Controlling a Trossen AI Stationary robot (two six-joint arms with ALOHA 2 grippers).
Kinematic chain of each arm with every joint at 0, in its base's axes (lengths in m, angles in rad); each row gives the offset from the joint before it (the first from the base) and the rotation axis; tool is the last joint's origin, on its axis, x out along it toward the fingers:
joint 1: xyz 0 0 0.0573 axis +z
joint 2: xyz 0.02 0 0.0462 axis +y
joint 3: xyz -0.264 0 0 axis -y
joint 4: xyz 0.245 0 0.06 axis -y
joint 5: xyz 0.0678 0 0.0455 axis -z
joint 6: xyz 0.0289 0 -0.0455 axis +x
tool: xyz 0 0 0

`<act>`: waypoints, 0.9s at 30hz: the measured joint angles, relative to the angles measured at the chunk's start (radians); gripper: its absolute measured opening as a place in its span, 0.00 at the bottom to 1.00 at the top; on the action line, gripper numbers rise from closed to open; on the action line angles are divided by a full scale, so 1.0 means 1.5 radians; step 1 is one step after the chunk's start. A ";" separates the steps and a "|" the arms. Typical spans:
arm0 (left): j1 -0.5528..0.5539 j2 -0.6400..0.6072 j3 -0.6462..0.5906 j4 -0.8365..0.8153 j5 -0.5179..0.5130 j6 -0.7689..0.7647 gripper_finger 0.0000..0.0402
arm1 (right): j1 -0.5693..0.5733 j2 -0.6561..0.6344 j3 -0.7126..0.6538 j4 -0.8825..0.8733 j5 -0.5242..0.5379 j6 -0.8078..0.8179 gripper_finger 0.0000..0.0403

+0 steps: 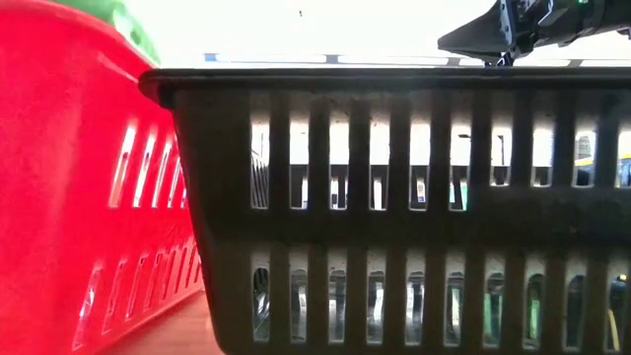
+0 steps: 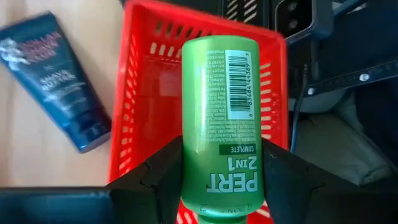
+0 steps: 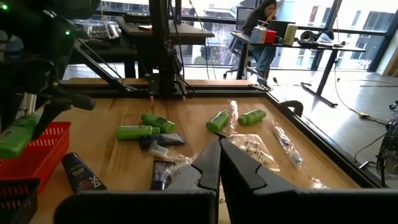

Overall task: Pick & Place Travel size toiletries
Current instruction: Put the green shampoo bottle into the red bin

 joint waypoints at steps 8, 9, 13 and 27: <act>-0.008 0.043 0.000 0.050 0.012 -0.020 0.43 | 0.000 0.000 0.000 -0.018 -0.001 0.000 0.01; -0.008 0.043 0.000 0.046 0.013 -0.026 0.43 | 0.000 0.000 0.000 -0.018 -0.001 0.000 0.01; -0.007 0.043 0.000 0.041 0.017 -0.031 0.43 | 0.000 0.000 0.000 -0.019 -0.001 0.000 0.01; -0.007 0.043 0.000 0.037 0.013 -0.026 0.43 | 0.000 0.000 0.000 -0.020 -0.001 0.000 0.01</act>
